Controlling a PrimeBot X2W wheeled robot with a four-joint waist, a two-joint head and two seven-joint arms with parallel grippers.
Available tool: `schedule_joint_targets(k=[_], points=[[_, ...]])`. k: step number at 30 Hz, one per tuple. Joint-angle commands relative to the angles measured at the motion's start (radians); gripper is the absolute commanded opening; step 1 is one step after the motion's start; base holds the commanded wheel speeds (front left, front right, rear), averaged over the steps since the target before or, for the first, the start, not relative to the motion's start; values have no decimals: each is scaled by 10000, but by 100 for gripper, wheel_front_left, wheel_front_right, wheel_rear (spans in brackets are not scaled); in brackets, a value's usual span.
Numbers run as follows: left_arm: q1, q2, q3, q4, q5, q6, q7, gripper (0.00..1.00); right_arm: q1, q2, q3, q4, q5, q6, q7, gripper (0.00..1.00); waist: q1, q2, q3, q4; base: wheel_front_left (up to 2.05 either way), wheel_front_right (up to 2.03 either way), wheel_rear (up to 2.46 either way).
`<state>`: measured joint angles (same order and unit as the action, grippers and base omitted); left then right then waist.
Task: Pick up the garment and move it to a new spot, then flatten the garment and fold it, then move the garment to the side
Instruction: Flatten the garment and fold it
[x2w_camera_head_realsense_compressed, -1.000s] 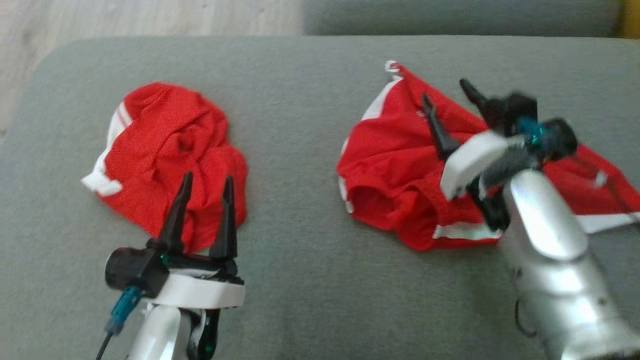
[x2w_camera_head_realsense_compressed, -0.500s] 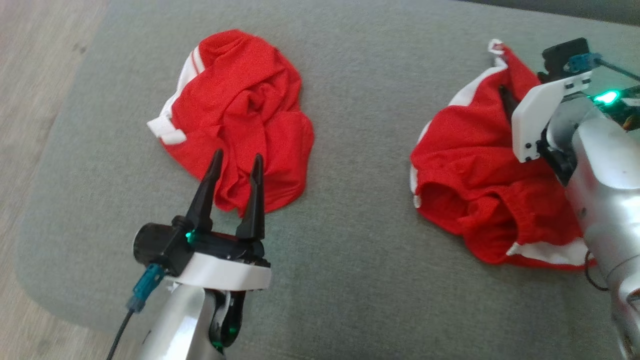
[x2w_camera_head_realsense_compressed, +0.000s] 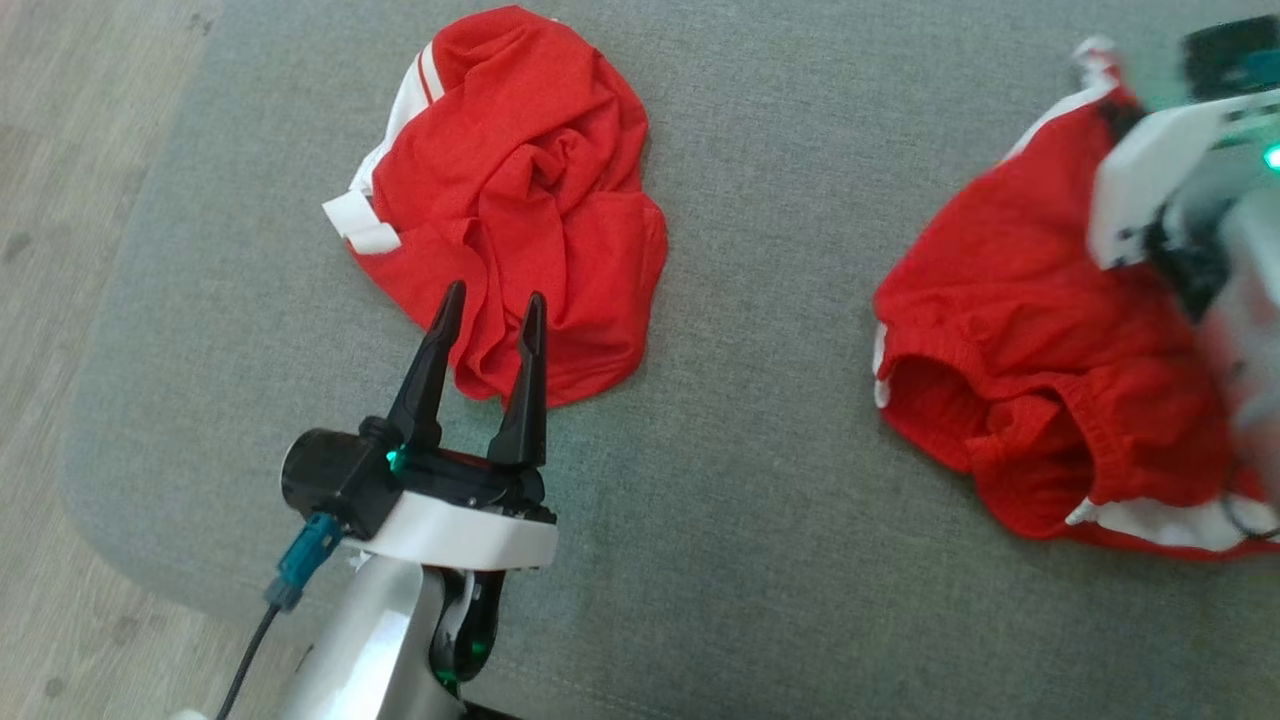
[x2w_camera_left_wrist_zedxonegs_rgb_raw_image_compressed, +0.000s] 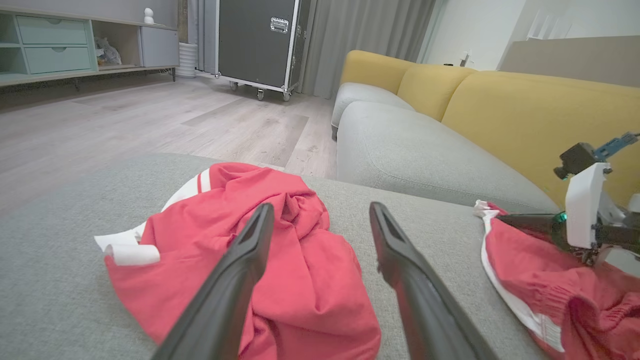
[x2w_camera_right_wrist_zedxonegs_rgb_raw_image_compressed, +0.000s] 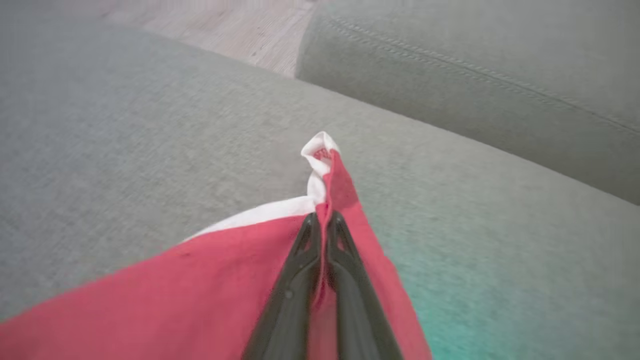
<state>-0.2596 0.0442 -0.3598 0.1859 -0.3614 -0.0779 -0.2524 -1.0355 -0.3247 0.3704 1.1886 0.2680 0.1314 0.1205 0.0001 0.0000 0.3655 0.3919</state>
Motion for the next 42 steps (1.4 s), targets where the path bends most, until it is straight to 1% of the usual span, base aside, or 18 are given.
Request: schedule_joint_targets(k=[1, 5, 9, 10, 11, 16, 17, 20, 24, 27, 31, 34, 38, 42], points=[[-264, 60, 284, -332, -50, 68, -93, 100, -447, -226, -130, -161, 179, -7, -329, 0, -1, 0, 12, -13, 0, 0, 0], [-285, 60, 323, -314, -31, 57, -93, 100, -1020, -792, -951, 302, 292, -7, -1365, 0, -1, 0, 40, -54, 0, 0, 0], [-313, 60, 281, -343, -39, 79, -93, 100, -1482, -1367, -2052, 805, 23, -7, -2217, 0, -1, 0, 59, -99, 0, 0, 0], [-320, 60, 279, -346, -42, 79, -93, 100, -1527, -1437, -2306, 875, -99, -7, -2351, 0, -1, 0, 55, -113, 0, 0, 0], [-320, 60, 279, -346, -42, 79, -93, 100, -1527, -1437, -2306, 875, -99, -7, -2351, 0, -1, 0, 55, -113, 0, 0, 0], [-361, 60, 294, -353, -17, 72, -93, 100, -1470, -1605, -3546, 1003, -868, -7, -2753, 0, -1, 0, 45, -214, 0, 0, 0], [-367, 60, 311, -350, -7, 76, -93, 100, -1427, -1557, -3806, 1009, -1028, -7, -2813, 100, -1, 0, 20, -250, 0, 0, 0], [-361, 60, 371, -346, 45, 82, -93, 100, -1232, -1280, -4356, 1016, -1598, -7, -2824, 100, -1, 0, -80, -407, 0, 0, 0], [-360, 60, 559, -351, 147, 62, -93, 100, -1128, -806, -4875, 1019, -2244, -7, -3155, 100, -1, 0, -385, -731, 0, 0, 0], [-264, 60, 771, -388, 210, 60, -93, 100, -982, -264, -4987, 887, -2547, -7, -3548, 100, -1, 0, -783, -1115, 0, 0, 0], [-59, 60, 1160, -455, 301, 30, -93, 100, -532, 644, -4759, 84, -2615, -7, -3801, 100, -1, 0, -1331, -1791, 0, 0, 0], [119, 60, 1436, -494, 387, -23, -93, 100, 239, 1247, -4415, -1493, -2369, -7, -3816, 100, -1, 0, -1692, -2369, 0, 0, 0], [349, 60, 1729, -508, 523, -114, -93, 100, 1856, 1881, -3891, -3760, -1837, -7, -3819, 100, -1, 0, -2132, -3143, 0, 0, 0], [536, 60, 1934, -520, 608, -196, -93, 100, 3687, 2301, -3300, -5804, -1515, -7, -3821, 100, -1, 0, -2485, -3829, 0, 0, 0]])
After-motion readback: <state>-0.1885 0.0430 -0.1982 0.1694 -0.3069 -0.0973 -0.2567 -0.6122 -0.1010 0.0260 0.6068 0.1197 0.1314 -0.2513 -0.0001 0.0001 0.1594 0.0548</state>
